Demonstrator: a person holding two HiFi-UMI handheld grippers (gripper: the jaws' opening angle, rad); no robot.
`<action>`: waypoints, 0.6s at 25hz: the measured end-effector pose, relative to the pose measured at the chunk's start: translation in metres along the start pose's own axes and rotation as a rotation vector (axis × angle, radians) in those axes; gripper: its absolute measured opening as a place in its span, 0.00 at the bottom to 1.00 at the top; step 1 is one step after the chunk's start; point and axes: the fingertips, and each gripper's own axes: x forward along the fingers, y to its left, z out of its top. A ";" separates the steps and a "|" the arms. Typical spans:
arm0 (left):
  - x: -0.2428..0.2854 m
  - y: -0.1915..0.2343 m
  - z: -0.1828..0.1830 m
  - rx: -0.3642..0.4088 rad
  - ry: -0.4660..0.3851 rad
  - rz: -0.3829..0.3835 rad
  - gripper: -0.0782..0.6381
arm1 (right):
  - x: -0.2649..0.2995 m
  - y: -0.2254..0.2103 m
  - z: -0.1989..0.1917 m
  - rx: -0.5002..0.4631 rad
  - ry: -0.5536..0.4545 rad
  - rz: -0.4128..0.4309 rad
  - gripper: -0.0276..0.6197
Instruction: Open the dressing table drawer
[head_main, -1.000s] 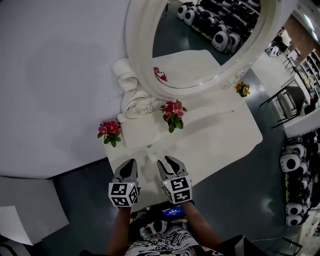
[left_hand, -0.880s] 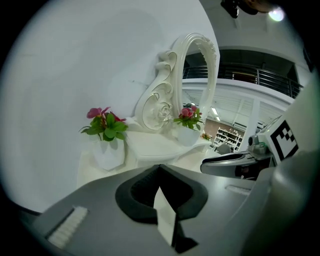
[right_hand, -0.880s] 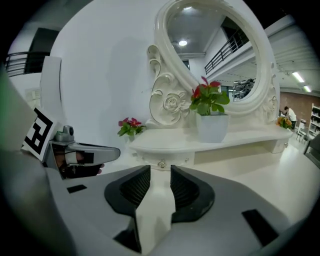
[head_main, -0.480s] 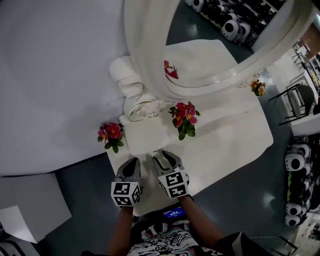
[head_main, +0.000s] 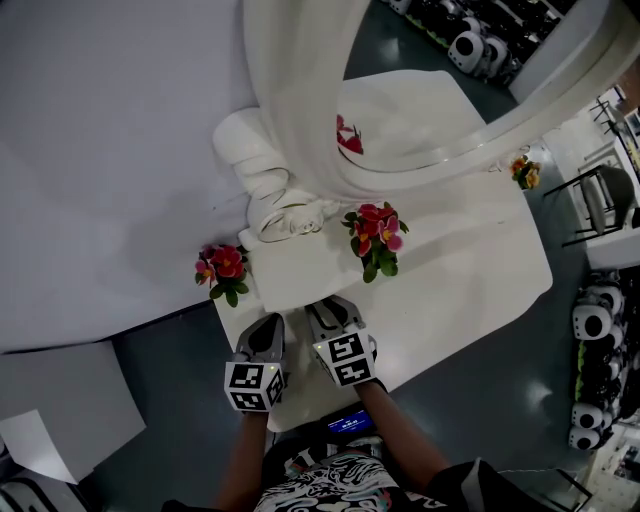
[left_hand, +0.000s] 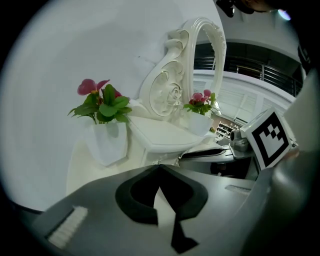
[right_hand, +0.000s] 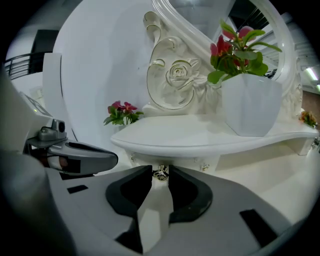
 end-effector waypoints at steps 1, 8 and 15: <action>-0.001 -0.001 0.001 -0.005 -0.004 -0.001 0.11 | -0.001 0.000 -0.001 -0.002 0.001 0.002 0.20; -0.007 -0.007 -0.001 -0.012 -0.005 -0.009 0.11 | -0.016 0.005 -0.012 -0.006 0.008 0.014 0.20; -0.022 -0.008 0.003 -0.029 -0.031 0.006 0.11 | -0.032 0.001 -0.013 0.007 -0.018 -0.032 0.04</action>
